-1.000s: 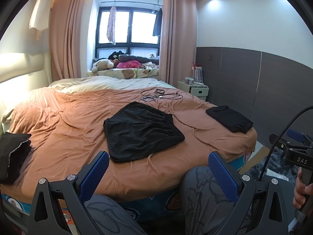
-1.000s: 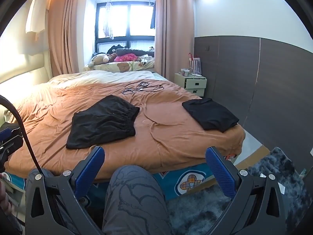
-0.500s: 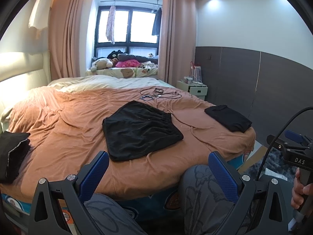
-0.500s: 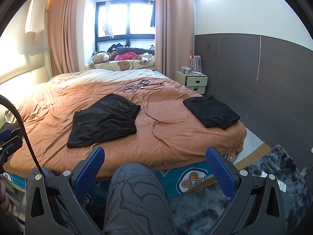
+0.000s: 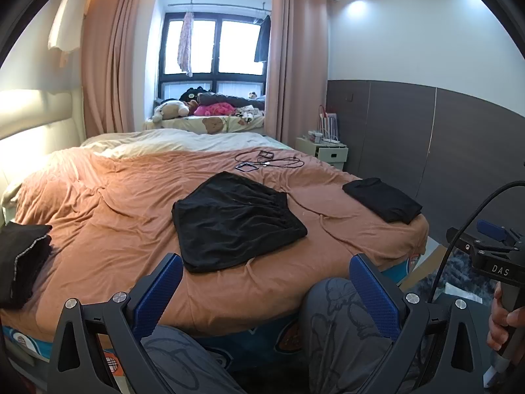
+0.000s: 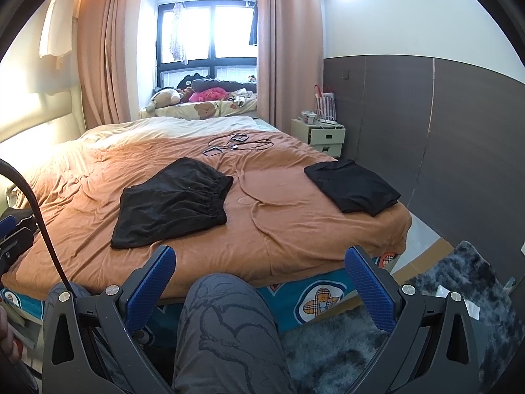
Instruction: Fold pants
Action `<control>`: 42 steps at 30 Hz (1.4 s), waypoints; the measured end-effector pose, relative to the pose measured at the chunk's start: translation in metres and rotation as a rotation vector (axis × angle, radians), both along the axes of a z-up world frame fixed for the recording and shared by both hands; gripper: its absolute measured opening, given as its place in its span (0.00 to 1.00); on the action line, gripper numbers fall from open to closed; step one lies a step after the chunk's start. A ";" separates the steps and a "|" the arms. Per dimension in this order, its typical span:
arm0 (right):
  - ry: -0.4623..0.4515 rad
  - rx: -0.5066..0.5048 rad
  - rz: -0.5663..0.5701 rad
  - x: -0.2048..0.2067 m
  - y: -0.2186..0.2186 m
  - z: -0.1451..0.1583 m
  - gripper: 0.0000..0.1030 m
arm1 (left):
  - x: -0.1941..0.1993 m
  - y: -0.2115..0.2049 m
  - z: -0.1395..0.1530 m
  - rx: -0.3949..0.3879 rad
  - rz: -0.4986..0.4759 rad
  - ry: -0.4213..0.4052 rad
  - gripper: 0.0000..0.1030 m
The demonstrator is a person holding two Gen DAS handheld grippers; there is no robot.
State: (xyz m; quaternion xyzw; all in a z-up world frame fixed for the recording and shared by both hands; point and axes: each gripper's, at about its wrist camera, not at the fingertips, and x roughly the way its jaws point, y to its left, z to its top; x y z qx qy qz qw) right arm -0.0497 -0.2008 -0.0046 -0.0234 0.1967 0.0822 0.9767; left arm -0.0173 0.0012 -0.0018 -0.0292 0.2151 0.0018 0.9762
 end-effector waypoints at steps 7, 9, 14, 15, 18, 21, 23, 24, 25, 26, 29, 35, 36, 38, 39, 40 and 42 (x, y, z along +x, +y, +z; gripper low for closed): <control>-0.003 -0.001 0.002 0.000 -0.001 0.000 1.00 | -0.001 0.002 0.002 -0.003 0.003 0.001 1.00; -0.002 -0.001 0.003 0.001 -0.002 0.000 1.00 | -0.001 0.004 0.002 -0.005 0.005 0.001 1.00; -0.003 0.000 0.004 0.000 -0.002 0.001 1.00 | -0.003 0.007 0.003 -0.007 0.008 -0.001 1.00; -0.004 0.000 0.005 0.000 -0.002 0.001 1.00 | -0.003 0.007 0.002 -0.007 0.009 -0.002 0.99; -0.005 -0.003 0.006 0.000 -0.001 0.001 1.00 | -0.005 0.009 0.002 -0.009 0.011 -0.005 1.00; -0.006 -0.004 0.010 -0.001 0.000 0.001 1.00 | -0.006 0.009 0.001 -0.011 0.011 -0.006 0.99; -0.008 -0.006 0.012 -0.002 0.000 0.001 1.00 | -0.006 0.011 0.001 -0.012 0.015 -0.006 1.00; -0.009 -0.007 0.013 -0.001 0.000 0.001 1.00 | -0.005 0.012 0.000 -0.015 0.019 -0.005 0.99; -0.012 -0.009 0.012 -0.001 -0.001 0.002 1.00 | -0.005 0.013 0.000 -0.020 0.020 -0.004 0.99; -0.013 -0.010 0.011 -0.001 -0.001 0.002 1.00 | -0.005 0.014 -0.001 -0.025 0.020 -0.003 0.99; -0.012 -0.005 0.012 0.001 -0.001 0.002 1.00 | -0.004 0.018 -0.001 -0.032 0.025 -0.004 1.00; -0.003 -0.007 0.026 0.007 -0.001 0.003 1.00 | 0.000 0.022 -0.004 -0.035 0.033 -0.002 0.99; -0.002 -0.005 0.031 0.009 -0.001 0.004 1.00 | 0.001 0.023 -0.005 -0.037 0.034 0.001 1.00; 0.001 0.002 0.039 0.011 -0.003 0.005 1.00 | 0.005 0.026 -0.007 -0.039 0.035 0.010 0.99; 0.003 0.007 0.043 0.013 -0.004 0.005 1.00 | 0.008 0.027 -0.008 -0.040 0.037 0.014 1.00; 0.007 0.014 0.053 0.018 -0.004 0.005 1.00 | 0.011 0.029 -0.009 -0.042 0.041 0.020 0.99; 0.014 0.020 0.065 0.023 -0.005 0.006 1.00 | 0.016 0.036 -0.011 -0.053 0.043 0.027 0.99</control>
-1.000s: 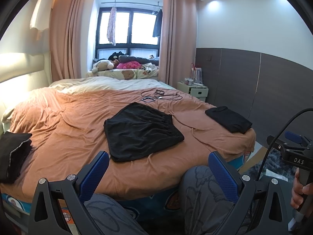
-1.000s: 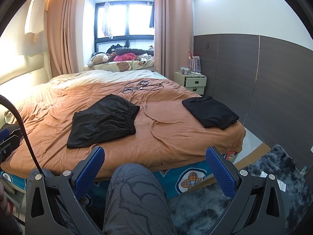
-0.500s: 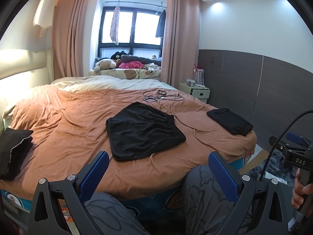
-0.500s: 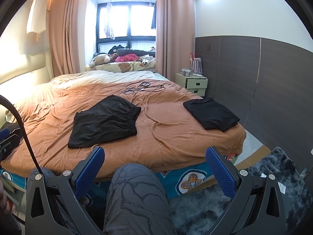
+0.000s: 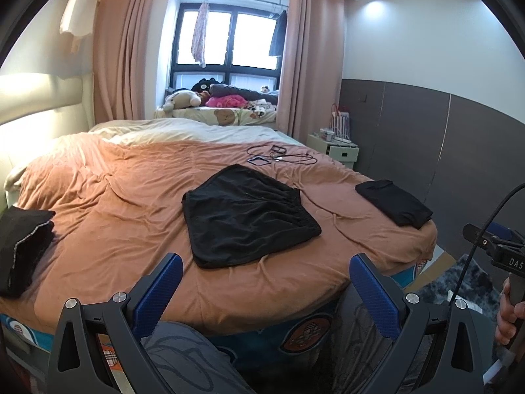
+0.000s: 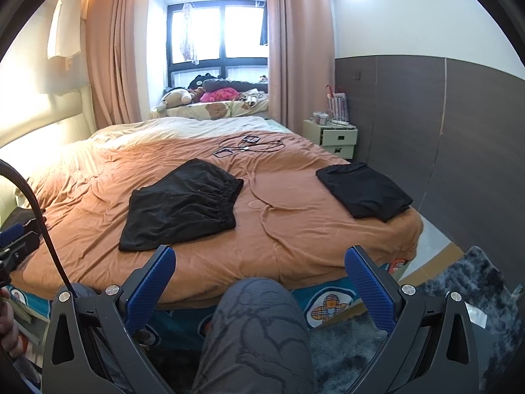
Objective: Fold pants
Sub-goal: 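Move both tools toward the black shorts on the bed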
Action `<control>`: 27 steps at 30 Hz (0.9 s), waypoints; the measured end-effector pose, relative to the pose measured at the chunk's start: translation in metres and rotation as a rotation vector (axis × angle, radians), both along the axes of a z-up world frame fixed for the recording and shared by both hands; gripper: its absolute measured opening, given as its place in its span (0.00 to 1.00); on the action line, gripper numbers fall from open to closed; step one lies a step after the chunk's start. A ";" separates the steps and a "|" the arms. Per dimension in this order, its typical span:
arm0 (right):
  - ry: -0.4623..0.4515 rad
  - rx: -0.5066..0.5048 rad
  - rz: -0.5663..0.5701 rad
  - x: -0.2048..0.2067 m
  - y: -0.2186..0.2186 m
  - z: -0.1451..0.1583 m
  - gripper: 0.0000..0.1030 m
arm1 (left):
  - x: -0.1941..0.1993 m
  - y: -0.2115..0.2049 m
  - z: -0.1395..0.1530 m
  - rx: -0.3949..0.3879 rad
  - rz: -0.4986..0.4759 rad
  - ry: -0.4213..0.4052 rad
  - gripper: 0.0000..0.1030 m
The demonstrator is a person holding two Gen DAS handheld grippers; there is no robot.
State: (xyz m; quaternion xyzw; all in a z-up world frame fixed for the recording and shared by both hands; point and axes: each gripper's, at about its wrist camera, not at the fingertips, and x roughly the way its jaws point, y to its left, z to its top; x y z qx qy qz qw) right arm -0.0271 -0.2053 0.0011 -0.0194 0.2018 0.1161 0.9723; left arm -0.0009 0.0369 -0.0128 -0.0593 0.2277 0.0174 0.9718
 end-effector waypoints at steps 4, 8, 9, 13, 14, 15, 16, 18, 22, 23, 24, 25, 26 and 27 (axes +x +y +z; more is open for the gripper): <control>0.020 0.019 0.041 0.016 -0.001 -0.001 1.00 | 0.011 0.012 -0.004 -0.016 0.022 0.011 0.99; 0.042 0.033 0.064 0.036 -0.003 -0.004 1.00 | 0.029 0.026 -0.012 -0.039 0.041 0.044 0.99; 0.056 0.041 0.077 0.044 -0.003 -0.006 1.00 | 0.034 0.030 -0.015 -0.046 0.045 0.055 0.99; 0.099 0.056 0.099 0.067 0.001 -0.011 1.00 | 0.051 0.041 -0.023 -0.061 0.061 0.088 1.00; 0.108 0.059 0.107 0.074 0.002 -0.011 1.00 | 0.054 0.043 -0.025 -0.064 0.062 0.095 1.00; 0.119 0.065 0.116 0.081 0.002 -0.011 1.00 | 0.058 0.046 -0.027 -0.068 0.064 0.106 1.00; 0.125 0.070 0.123 0.085 0.003 -0.011 1.00 | 0.063 0.049 -0.029 -0.072 0.068 0.114 0.99; 0.141 0.080 0.139 0.094 0.004 -0.011 1.00 | 0.071 0.055 -0.034 -0.085 0.079 0.130 0.99; 0.171 0.094 0.163 0.115 0.006 -0.010 1.00 | 0.085 0.067 -0.041 -0.113 0.112 0.163 0.99; 0.176 0.097 0.167 0.120 0.006 -0.010 0.98 | 0.089 0.070 -0.043 -0.123 0.115 0.172 0.99; 0.184 0.101 0.173 0.125 0.005 -0.010 0.97 | 0.095 0.073 -0.045 -0.139 0.108 0.183 0.99; 0.193 0.105 0.180 0.131 0.006 -0.011 0.96 | 0.099 0.075 -0.047 -0.146 0.110 0.190 0.99; 0.202 0.108 0.186 0.137 0.006 -0.011 0.94 | 0.103 0.076 -0.049 -0.149 0.116 0.198 0.99; 0.208 0.109 0.189 0.141 0.006 -0.012 0.92 | 0.107 0.079 -0.052 -0.157 0.119 0.206 0.99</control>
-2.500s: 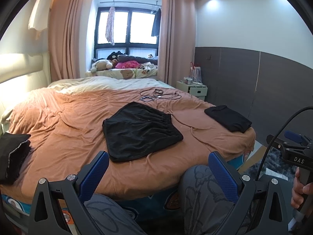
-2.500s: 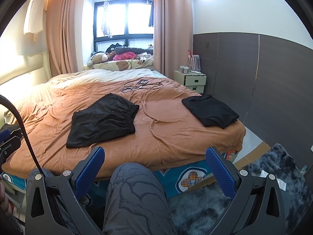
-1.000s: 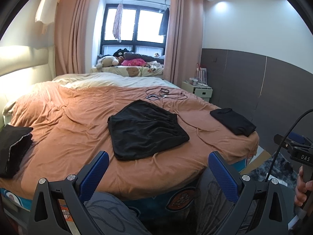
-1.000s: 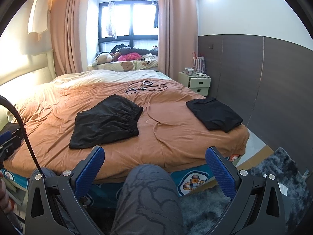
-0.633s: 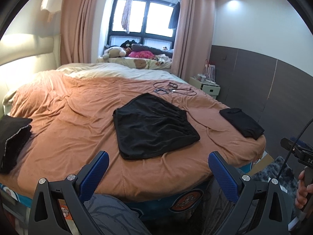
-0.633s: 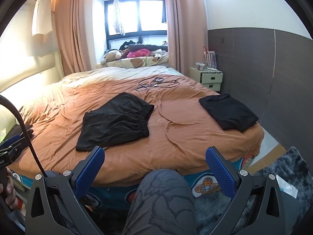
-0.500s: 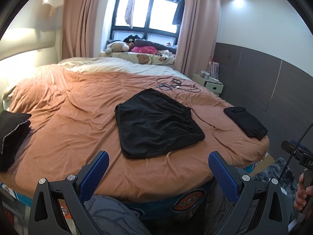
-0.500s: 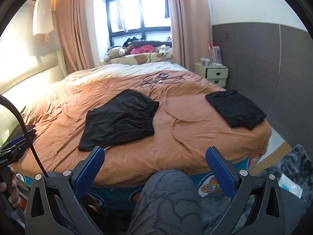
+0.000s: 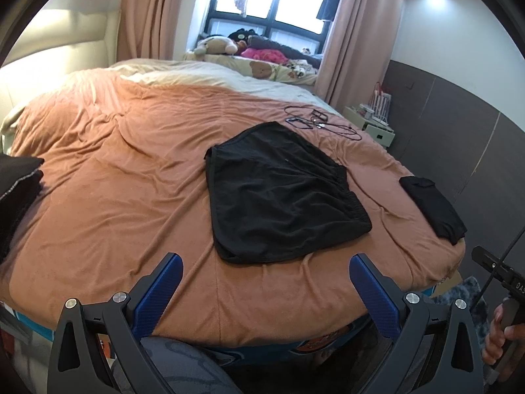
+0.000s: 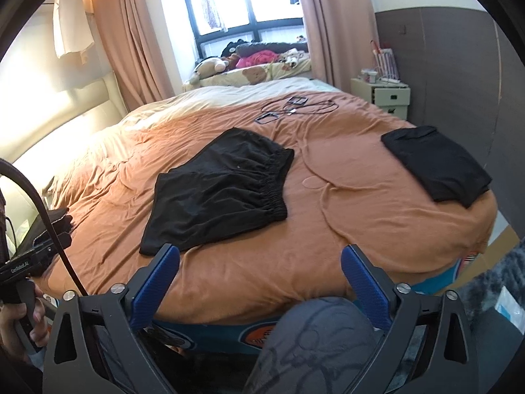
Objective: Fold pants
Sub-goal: 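Move both tools toward the black shorts on the bed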
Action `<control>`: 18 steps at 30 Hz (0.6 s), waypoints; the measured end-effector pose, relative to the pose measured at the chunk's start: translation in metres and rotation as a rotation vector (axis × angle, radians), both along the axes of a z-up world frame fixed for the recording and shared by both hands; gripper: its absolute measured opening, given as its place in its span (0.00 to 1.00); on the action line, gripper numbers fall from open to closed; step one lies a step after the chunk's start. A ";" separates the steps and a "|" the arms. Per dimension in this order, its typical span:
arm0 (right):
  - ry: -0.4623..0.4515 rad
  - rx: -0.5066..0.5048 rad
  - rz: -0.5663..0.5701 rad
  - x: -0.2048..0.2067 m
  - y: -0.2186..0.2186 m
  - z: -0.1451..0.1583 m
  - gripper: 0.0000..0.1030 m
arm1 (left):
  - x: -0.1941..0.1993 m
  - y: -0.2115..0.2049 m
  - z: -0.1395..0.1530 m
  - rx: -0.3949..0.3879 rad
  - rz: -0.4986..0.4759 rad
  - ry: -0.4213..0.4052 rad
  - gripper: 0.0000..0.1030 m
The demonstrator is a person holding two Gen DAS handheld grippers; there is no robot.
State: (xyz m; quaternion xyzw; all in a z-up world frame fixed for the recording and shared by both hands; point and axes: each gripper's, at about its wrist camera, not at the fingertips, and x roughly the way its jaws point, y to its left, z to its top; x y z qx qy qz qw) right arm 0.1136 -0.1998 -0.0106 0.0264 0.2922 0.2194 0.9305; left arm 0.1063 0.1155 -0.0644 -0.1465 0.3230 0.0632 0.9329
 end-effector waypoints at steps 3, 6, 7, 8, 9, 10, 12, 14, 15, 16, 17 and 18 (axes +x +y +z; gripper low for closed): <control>0.030 0.006 0.016 0.016 0.000 -0.003 0.84 | 0.014 0.006 -0.007 -0.038 0.000 0.026 0.96; 0.063 0.011 0.030 0.034 -0.002 -0.005 0.78 | 0.030 0.014 -0.016 -0.063 0.011 0.063 0.87; 0.075 0.013 0.035 0.041 -0.003 -0.006 0.77 | 0.036 0.017 -0.020 -0.081 0.017 0.079 0.85; 0.085 0.017 0.038 0.047 -0.003 -0.007 0.76 | 0.040 0.020 -0.023 -0.096 0.022 0.091 0.84; 0.094 0.021 0.041 0.053 -0.002 -0.008 0.75 | 0.046 0.025 -0.027 -0.120 0.028 0.106 0.82; 0.105 0.026 0.044 0.060 -0.003 -0.008 0.75 | 0.051 0.028 -0.029 -0.133 0.033 0.117 0.80; 0.119 0.033 0.045 0.068 -0.005 -0.009 0.74 | 0.061 0.035 -0.035 -0.161 0.048 0.143 0.78; 0.134 0.046 0.048 0.079 -0.006 -0.010 0.74 | 0.069 0.040 -0.040 -0.188 0.060 0.162 0.77; 0.141 0.053 0.049 0.084 -0.006 -0.011 0.73 | 0.073 0.044 -0.044 -0.203 0.069 0.175 0.76; 0.149 0.059 0.051 0.089 -0.007 -0.012 0.72 | 0.078 0.047 -0.048 -0.223 0.078 0.190 0.76; 0.156 0.062 0.053 0.094 -0.006 -0.014 0.71 | 0.081 0.050 -0.051 -0.239 0.085 0.200 0.75; 0.164 0.066 0.055 0.099 -0.006 -0.016 0.71 | 0.084 0.054 -0.055 -0.257 0.095 0.213 0.74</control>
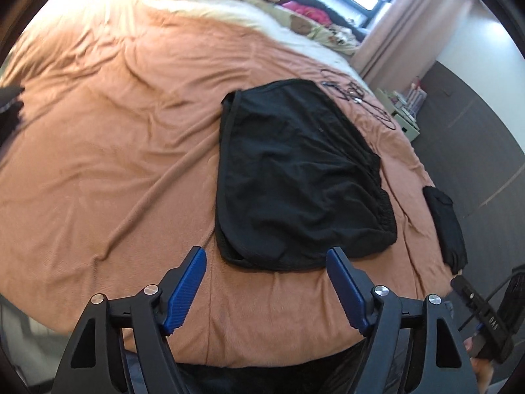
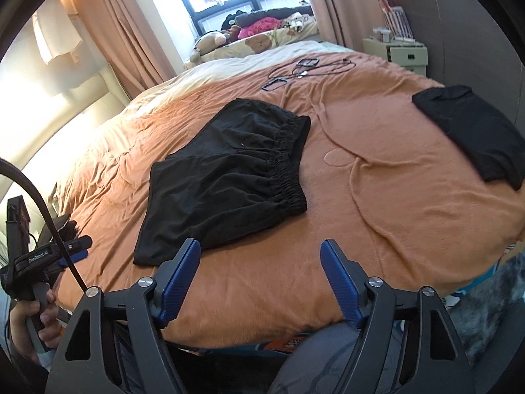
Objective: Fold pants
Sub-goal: 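Move both tools toward the black shorts on the bed, then grasp the shorts' leg hem with the left tool while the right tool grasps the waistband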
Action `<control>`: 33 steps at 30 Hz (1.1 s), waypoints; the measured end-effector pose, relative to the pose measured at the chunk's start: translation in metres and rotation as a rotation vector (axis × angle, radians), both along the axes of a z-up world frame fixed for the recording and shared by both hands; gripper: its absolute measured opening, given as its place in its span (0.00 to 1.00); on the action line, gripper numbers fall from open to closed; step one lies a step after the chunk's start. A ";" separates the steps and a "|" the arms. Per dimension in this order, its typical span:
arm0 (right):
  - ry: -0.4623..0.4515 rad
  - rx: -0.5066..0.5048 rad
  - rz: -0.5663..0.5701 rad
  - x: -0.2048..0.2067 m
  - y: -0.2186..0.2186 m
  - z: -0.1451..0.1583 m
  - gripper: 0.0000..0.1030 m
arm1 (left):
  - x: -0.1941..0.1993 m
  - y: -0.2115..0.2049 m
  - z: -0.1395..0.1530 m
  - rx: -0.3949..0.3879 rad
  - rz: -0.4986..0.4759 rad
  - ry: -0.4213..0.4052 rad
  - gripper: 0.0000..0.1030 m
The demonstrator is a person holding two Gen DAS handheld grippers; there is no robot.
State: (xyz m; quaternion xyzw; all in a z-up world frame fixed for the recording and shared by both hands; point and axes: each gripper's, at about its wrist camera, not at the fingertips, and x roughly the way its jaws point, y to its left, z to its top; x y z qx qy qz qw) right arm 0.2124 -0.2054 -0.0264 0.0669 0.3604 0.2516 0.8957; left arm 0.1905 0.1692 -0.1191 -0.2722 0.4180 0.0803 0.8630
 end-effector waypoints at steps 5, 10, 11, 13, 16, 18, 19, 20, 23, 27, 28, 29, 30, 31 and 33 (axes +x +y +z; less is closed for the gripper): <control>0.038 0.012 0.018 0.020 0.005 -0.010 0.68 | 0.010 0.012 -0.017 -0.063 0.048 0.050 0.73; 0.091 0.018 0.011 0.043 0.013 -0.024 0.68 | 0.020 0.018 -0.036 -0.137 0.067 0.090 0.67; 0.102 0.022 0.012 0.048 0.016 -0.027 0.68 | 0.023 0.018 -0.040 -0.155 0.069 0.096 0.67; 0.129 0.035 0.016 0.059 0.020 -0.032 0.68 | 0.027 0.019 -0.049 -0.185 0.074 0.114 0.66; 0.162 0.050 0.021 0.071 0.026 -0.040 0.68 | 0.034 0.018 -0.059 -0.208 0.078 0.139 0.61; 0.180 0.061 0.021 0.079 0.026 -0.045 0.68 | 0.038 0.019 -0.066 -0.223 0.081 0.157 0.60; 0.194 0.072 0.023 0.083 0.026 -0.048 0.68 | 0.040 0.020 -0.068 -0.229 0.083 0.164 0.60; 0.202 0.078 0.024 0.086 0.028 -0.050 0.68 | 0.042 0.019 -0.071 -0.236 0.087 0.172 0.60; 0.228 0.094 0.027 0.094 0.030 -0.057 0.68 | 0.044 0.020 -0.079 -0.252 0.099 0.193 0.60; 0.264 0.115 0.035 0.103 0.036 -0.067 0.68 | 0.045 0.022 -0.086 -0.269 0.120 0.200 0.60; 0.274 0.122 0.037 0.106 0.037 -0.070 0.68 | 0.047 0.023 -0.087 -0.268 0.124 0.197 0.60; 0.282 0.130 0.038 0.109 0.039 -0.073 0.67 | 0.049 0.024 -0.087 -0.265 0.127 0.194 0.60; 0.289 0.137 0.038 0.112 0.040 -0.076 0.63 | 0.051 0.024 -0.087 -0.261 0.133 0.189 0.59; 0.299 0.145 0.040 0.115 0.041 -0.079 0.62 | 0.052 0.025 -0.088 -0.260 0.139 0.188 0.56; 0.319 0.168 0.035 0.121 0.042 -0.085 0.62 | 0.055 0.027 -0.089 -0.259 0.155 0.191 0.51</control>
